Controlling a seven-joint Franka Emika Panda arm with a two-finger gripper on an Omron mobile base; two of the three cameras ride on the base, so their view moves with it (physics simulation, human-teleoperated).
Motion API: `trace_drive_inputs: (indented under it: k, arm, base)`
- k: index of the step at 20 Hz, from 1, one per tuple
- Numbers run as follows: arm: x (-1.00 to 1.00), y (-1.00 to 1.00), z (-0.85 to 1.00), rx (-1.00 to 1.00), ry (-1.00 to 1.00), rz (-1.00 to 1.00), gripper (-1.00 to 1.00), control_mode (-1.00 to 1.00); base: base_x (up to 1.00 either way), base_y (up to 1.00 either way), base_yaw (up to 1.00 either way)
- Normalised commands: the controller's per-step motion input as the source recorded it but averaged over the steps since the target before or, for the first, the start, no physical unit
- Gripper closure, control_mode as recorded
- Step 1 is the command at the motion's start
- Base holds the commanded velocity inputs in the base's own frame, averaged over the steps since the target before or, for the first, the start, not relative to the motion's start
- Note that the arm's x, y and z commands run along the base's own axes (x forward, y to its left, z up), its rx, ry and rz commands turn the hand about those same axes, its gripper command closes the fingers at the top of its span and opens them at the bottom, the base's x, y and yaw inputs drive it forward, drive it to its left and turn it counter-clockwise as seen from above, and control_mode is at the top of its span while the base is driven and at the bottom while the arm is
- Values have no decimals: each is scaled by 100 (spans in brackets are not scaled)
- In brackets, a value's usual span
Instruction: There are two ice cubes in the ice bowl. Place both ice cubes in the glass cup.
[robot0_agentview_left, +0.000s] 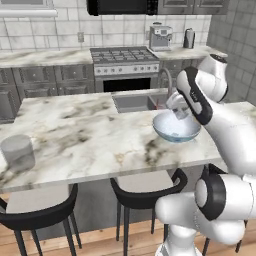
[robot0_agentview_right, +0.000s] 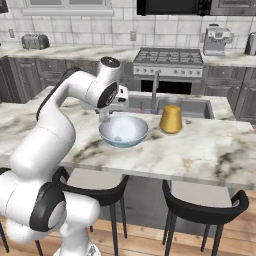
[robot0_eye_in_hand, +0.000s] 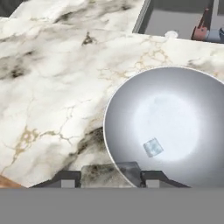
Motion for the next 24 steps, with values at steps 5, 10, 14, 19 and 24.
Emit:
trace_drive_inputs:
  k: [5, 10, 14, 19, 24]
  arm:
    - [-26, 12, 0, -5, -15, 0, 100, -100]
    - [-12, 22, 0, -3, -5, 0, 100, 100]
    - [0, 0, 0, 0, 0, 0, 100, 100]
    - [0, 0, 0, 0, 0, 0, 100, 100]
    - [0, 0, 0, 0, 0, 0, 100, 100]
  base:
    - [0, 0, 0]
    - [-12, 55, 0]
    - [-4, 100, 0]
    - [0, 100, 0]
    - [9, 100, 0]
